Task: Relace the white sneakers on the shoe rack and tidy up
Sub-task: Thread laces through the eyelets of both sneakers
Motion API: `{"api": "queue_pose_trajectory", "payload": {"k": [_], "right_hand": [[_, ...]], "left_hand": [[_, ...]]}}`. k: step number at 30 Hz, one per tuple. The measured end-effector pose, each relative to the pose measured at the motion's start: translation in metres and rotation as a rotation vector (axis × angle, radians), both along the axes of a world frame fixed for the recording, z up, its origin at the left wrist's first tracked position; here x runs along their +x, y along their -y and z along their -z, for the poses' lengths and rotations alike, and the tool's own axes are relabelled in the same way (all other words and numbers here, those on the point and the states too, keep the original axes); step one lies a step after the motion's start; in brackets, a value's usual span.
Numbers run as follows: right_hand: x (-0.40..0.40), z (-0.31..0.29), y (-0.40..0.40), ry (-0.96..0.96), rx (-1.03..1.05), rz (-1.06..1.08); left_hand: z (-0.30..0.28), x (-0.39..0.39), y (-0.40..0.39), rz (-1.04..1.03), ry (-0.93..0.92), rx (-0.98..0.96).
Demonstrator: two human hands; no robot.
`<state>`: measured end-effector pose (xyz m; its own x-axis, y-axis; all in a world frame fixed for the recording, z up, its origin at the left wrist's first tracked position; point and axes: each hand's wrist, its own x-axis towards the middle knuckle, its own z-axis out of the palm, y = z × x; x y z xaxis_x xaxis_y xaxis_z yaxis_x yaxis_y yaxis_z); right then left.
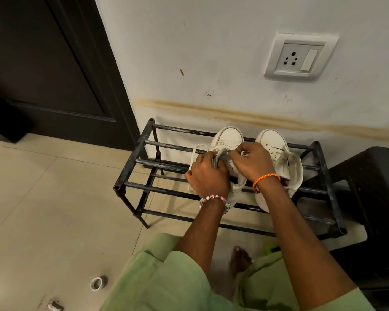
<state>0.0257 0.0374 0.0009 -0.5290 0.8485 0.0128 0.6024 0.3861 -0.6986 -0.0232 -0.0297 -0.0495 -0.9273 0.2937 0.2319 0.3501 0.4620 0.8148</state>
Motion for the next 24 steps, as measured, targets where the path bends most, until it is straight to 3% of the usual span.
{"api": "queue_pose_trajectory", "payload": {"k": [3, 7, 10, 12, 14, 17, 19, 21, 24], "right_hand": [[0.002, -0.004, -0.002, -0.187, -0.211, 0.102], [0.001, -0.005, -0.010, -0.505, -0.616, 0.391], [0.000, -0.003, -0.013, -0.719, -0.828, 0.377], [-0.001, 0.000, -0.014, -0.690, -0.756, 0.340], [-0.002, 0.003, -0.011, -0.553, -0.499, 0.271], [-0.004, 0.008, -0.006, -0.230, -0.062, 0.038], [-0.008, 0.013, -0.005, 0.019, 0.115, -0.046], [-0.012, 0.014, -0.005, 0.182, 0.191, -0.058], [-0.014, 0.010, -0.003, 0.220, 0.223, -0.057]], "left_hand": [[-0.001, 0.000, 0.000, -0.007, 0.021, 0.001], [-0.001, 0.000, 0.000, 0.003, 0.037, -0.005], [-0.001, 0.000, 0.000, 0.001, 0.036, 0.000], [0.000, 0.000, 0.000, -0.001, 0.032, 0.001], [0.000, 0.000, 0.000, -0.005, 0.030, 0.015], [0.000, 0.000, -0.001, -0.012, 0.034, 0.024], [0.000, 0.000, -0.001, -0.010, 0.042, 0.019], [0.000, -0.001, -0.001, -0.008, 0.048, 0.018], [0.000, 0.000, -0.001, -0.003, 0.051, 0.018]]}}
